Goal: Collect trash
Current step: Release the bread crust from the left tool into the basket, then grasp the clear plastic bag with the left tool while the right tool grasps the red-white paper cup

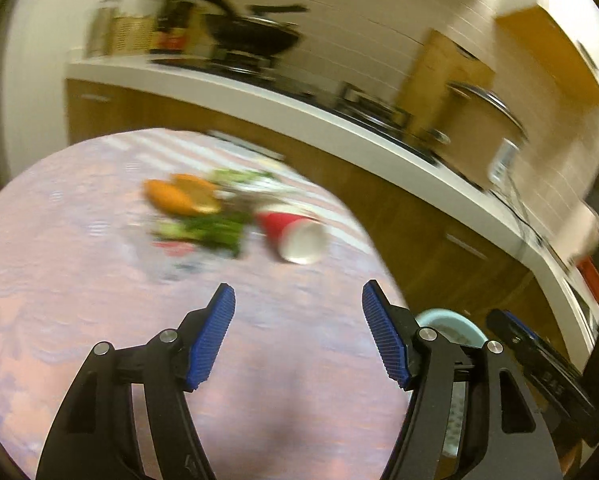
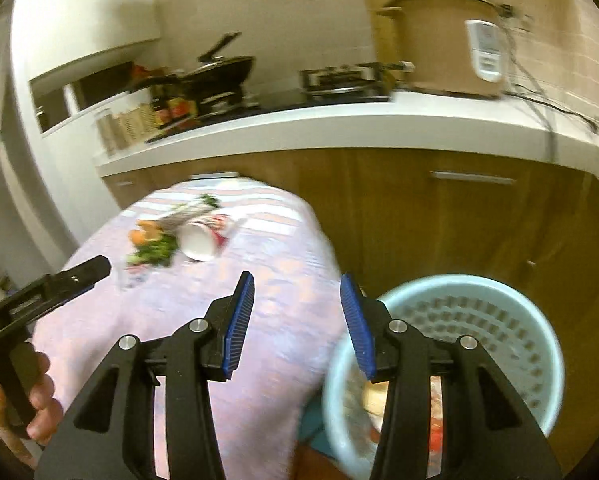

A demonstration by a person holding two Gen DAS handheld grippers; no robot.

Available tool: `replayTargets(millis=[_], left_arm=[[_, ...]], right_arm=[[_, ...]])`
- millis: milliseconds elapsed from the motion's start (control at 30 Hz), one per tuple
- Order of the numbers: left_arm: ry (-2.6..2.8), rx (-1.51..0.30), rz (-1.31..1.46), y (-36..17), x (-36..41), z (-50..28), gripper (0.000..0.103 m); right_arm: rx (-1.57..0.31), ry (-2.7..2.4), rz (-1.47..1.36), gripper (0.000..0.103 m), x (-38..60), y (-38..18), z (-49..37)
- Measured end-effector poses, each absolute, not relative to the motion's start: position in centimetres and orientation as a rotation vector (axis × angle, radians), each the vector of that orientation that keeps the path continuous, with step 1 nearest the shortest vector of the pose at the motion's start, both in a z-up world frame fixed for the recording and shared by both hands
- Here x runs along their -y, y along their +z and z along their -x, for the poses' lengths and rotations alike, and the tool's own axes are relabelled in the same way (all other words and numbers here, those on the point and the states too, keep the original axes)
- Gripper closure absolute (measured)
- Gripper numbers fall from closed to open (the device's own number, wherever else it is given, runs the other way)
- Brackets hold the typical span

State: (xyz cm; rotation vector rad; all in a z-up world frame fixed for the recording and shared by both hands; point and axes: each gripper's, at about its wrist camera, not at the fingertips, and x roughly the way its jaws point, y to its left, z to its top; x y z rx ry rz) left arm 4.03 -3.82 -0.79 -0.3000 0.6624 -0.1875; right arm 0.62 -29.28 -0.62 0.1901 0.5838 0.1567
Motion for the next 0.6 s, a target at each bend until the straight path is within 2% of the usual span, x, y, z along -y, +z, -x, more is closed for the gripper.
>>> replayTargets(millis=[333,600], left_arm=[[-0.061,-0.76,0.346,-4.0,-3.9,-9.0,0.038],[-0.035,-0.825,0.349,-6.9,-4.0,-11.8,0.04]], right_arm=[[-0.598,0.309,-0.135,0.061,20.4,-1.4,-6.3],[-0.65,0.319,-0.104,0.061,17.9,-3.7,-8.7]])
